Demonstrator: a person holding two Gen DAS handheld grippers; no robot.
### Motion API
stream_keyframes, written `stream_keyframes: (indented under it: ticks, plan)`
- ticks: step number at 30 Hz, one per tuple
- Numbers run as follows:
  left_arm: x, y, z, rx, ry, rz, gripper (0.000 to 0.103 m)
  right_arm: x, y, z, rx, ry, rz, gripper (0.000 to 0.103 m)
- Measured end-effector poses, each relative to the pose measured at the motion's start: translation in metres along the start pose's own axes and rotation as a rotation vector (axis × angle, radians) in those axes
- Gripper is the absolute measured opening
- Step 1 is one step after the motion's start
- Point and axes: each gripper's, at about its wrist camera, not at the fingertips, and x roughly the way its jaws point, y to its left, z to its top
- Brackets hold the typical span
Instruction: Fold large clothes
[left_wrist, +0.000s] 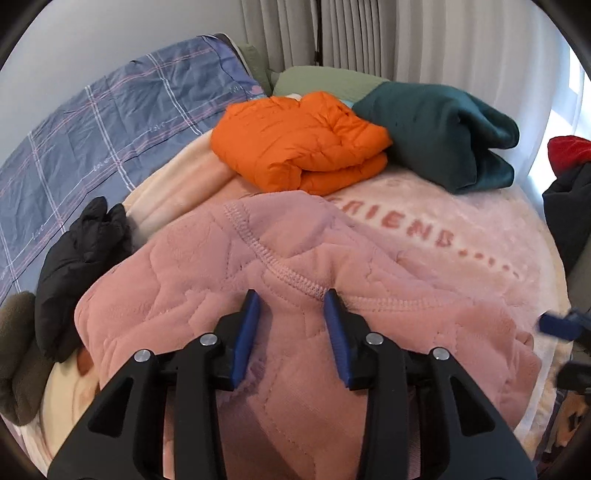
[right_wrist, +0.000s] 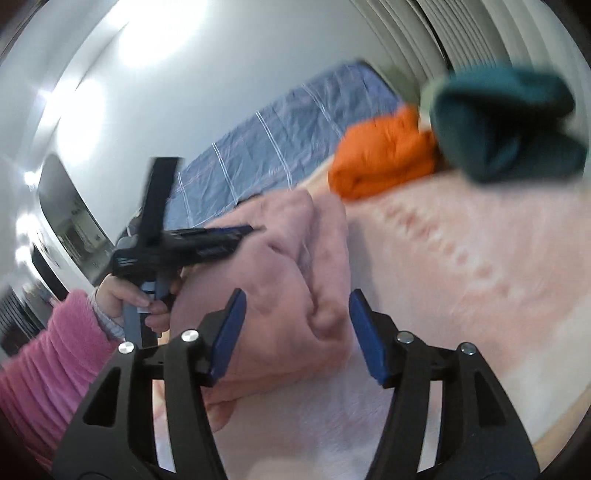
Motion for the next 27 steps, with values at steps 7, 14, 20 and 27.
stream_keyframes:
  ticks: [7,14,20,27]
  plan:
    - [0.008,0.007,0.001,-0.014,0.005,-0.015,0.039,0.047,0.022,-0.007,-0.076,0.128,-0.026,0.004]
    - [0.022,-0.009,-0.002,0.039,-0.012,0.047,0.042,0.085,-0.001,-0.028,0.032,0.268,-0.090,0.000]
    - [-0.010,-0.007,-0.004,0.030,-0.070,0.052,0.043,0.084,0.000,-0.027,0.008,0.279,-0.070,0.000]
    - [-0.052,0.013,0.007,0.022,-0.124,0.118,0.060,0.087,-0.020,-0.024,0.111,0.317,0.051,0.000]
